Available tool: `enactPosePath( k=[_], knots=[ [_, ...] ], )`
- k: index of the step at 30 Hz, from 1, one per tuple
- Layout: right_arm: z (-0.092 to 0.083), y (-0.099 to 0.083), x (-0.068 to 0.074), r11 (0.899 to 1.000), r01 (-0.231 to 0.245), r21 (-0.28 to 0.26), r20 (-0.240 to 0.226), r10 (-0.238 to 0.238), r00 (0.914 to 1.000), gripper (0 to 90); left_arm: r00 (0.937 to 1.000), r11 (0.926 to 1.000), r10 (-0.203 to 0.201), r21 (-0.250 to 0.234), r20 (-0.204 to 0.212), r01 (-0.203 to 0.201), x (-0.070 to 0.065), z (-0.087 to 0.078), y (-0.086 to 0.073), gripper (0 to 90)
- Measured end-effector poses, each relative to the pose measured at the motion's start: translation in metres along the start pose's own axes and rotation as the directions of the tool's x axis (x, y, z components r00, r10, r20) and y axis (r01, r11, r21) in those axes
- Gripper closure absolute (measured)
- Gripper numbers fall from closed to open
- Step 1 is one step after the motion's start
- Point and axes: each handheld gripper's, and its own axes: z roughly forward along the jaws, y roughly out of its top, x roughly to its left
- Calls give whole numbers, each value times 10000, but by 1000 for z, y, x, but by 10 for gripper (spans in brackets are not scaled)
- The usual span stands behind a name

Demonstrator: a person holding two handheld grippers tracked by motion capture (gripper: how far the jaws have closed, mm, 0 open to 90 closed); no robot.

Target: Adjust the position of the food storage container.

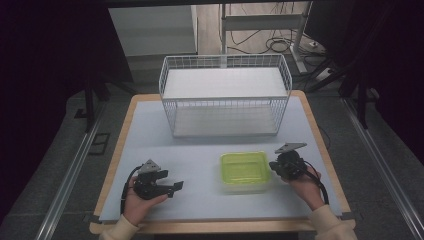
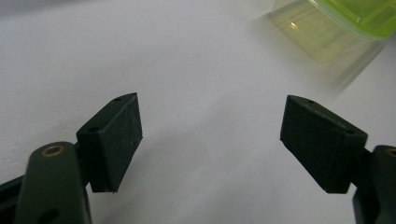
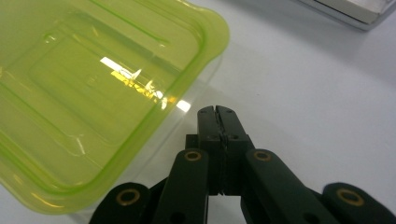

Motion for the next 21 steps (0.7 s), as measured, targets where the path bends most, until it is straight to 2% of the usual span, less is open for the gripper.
enactPosePath(
  k=[5,8,21],
  knots=[
    [2,2,5,9996,262,105,89,-263,9996,900,10000,10000,-14,8,-1,14,1,0,0,201],
    [4,2,6,9996,257,154,75,-258,9996,900,10000,10000,8,12,9,-8,0,1,0,202],
    [11,6,14,9994,303,158,-319,-298,9990,900,10000,10000,6,57,22,-6,1,1,0,202]
  ],
)
